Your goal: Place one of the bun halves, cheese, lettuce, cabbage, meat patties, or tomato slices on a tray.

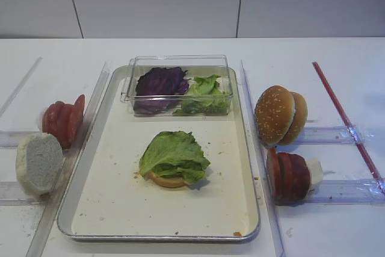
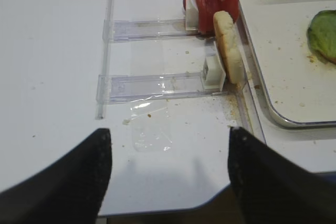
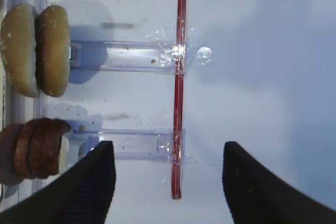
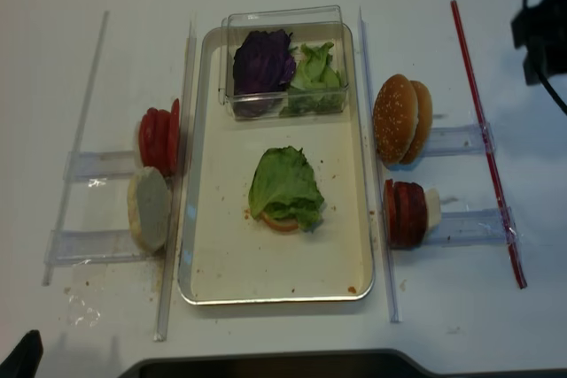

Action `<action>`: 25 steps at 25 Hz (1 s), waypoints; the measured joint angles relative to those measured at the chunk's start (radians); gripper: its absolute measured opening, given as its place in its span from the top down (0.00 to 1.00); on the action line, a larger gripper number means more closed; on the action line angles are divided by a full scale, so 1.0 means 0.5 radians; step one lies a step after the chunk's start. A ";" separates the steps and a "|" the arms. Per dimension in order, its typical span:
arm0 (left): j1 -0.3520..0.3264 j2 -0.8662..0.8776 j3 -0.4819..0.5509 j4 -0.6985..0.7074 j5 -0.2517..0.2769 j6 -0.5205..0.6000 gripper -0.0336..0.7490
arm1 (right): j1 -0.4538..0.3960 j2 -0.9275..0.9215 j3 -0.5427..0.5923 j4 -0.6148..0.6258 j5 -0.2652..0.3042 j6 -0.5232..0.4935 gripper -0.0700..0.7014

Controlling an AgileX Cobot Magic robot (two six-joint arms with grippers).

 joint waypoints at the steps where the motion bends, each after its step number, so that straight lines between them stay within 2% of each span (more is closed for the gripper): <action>1: 0.000 0.000 0.000 0.000 0.000 0.000 0.40 | 0.000 -0.067 0.057 0.000 0.000 0.000 0.31; 14: 0.000 0.000 0.000 0.000 0.000 0.000 0.40 | -0.003 -1.062 0.680 -0.005 0.019 0.000 0.32; 20: 0.000 0.000 0.000 0.000 0.000 0.000 0.40 | -0.003 -1.460 0.906 -0.042 -0.042 0.000 0.32; 25: 0.000 0.000 0.000 0.000 0.000 0.000 0.40 | -0.003 -1.707 1.094 -0.090 -0.141 0.000 0.32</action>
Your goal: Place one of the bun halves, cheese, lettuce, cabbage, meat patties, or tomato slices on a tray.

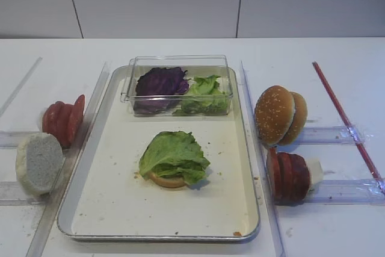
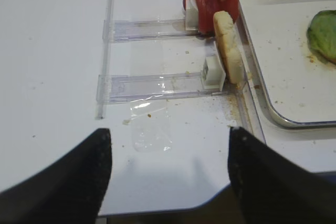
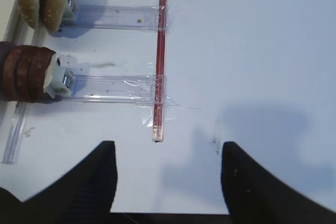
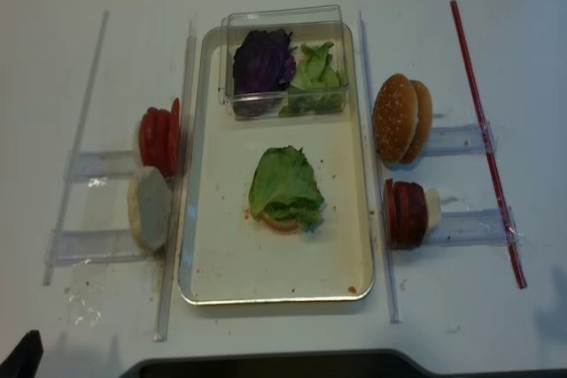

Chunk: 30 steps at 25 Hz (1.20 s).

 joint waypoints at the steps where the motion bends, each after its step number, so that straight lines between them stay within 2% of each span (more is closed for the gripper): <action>1: 0.000 0.000 0.000 0.000 0.000 0.000 0.40 | 0.000 -0.037 0.046 -0.001 -0.011 0.000 0.32; 9: 0.000 0.000 0.000 0.000 0.000 0.000 0.40 | 0.000 -0.363 0.349 -0.005 -0.040 0.000 0.32; 18: 0.000 0.000 0.000 0.000 0.000 0.000 0.40 | 0.000 -0.820 0.353 0.007 -0.076 0.000 0.32; 30: 0.000 0.000 0.000 0.000 0.000 0.000 0.40 | 0.000 -0.834 0.366 0.007 -0.071 -0.022 0.32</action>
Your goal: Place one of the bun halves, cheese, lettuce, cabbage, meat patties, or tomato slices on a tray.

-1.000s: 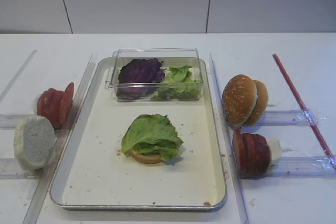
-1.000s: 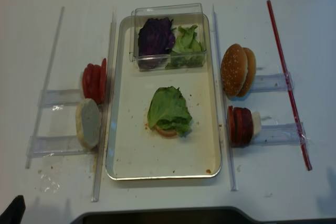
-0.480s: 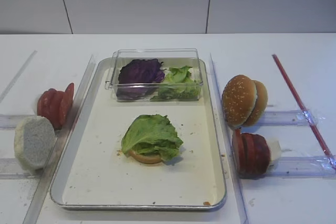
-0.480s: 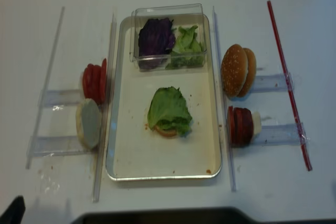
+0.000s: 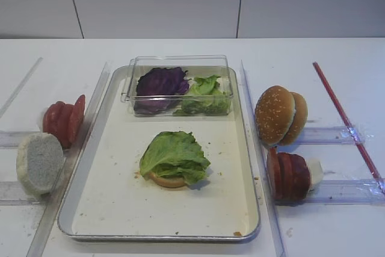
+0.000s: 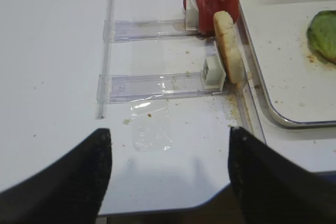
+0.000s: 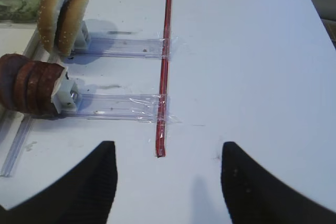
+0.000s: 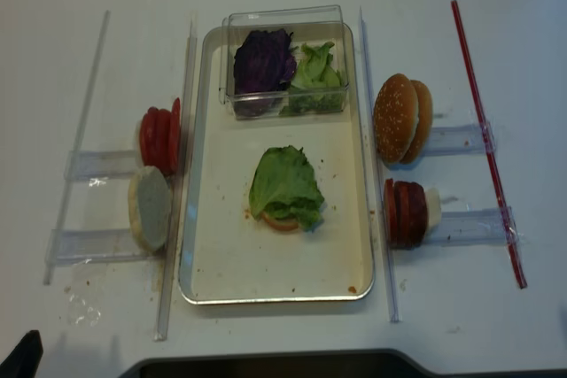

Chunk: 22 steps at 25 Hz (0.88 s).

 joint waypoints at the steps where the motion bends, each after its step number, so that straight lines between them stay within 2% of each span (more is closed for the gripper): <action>1: 0.000 0.000 0.000 0.000 0.000 0.000 0.40 | 0.000 0.000 0.000 0.000 0.000 0.000 0.32; 22: 0.000 0.000 0.000 0.000 0.000 0.000 0.40 | 0.000 0.000 0.003 0.000 0.000 0.000 0.32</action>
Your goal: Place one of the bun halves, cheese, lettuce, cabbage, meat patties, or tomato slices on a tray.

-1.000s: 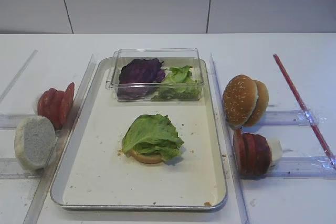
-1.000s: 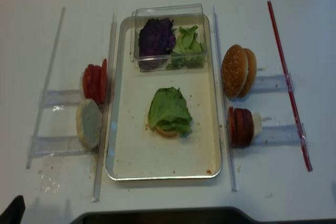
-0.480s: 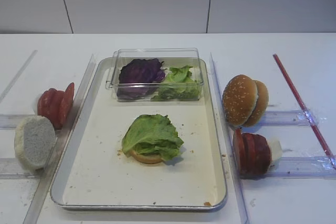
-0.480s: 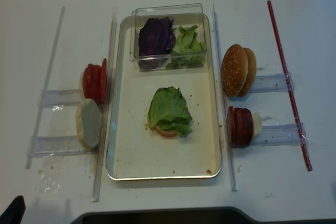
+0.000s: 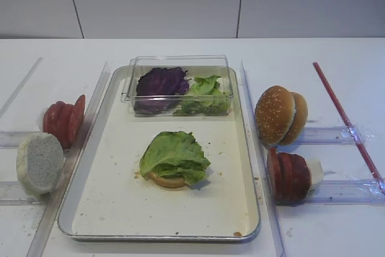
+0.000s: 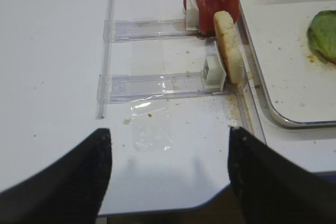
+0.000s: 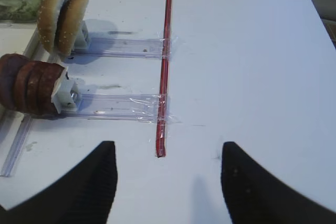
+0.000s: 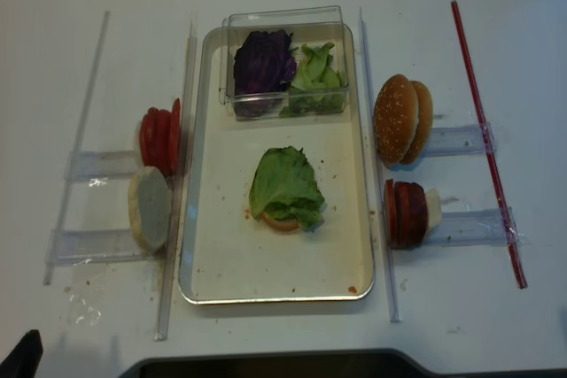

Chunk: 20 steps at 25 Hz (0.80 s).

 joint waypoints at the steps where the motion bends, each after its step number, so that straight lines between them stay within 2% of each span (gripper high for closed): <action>1: 0.000 0.000 0.000 0.000 0.000 0.000 0.40 | 0.000 0.000 0.000 0.000 0.000 0.000 0.32; 20: 0.000 0.000 0.000 0.000 0.000 0.000 0.40 | 0.000 0.000 0.000 0.000 0.000 0.000 0.34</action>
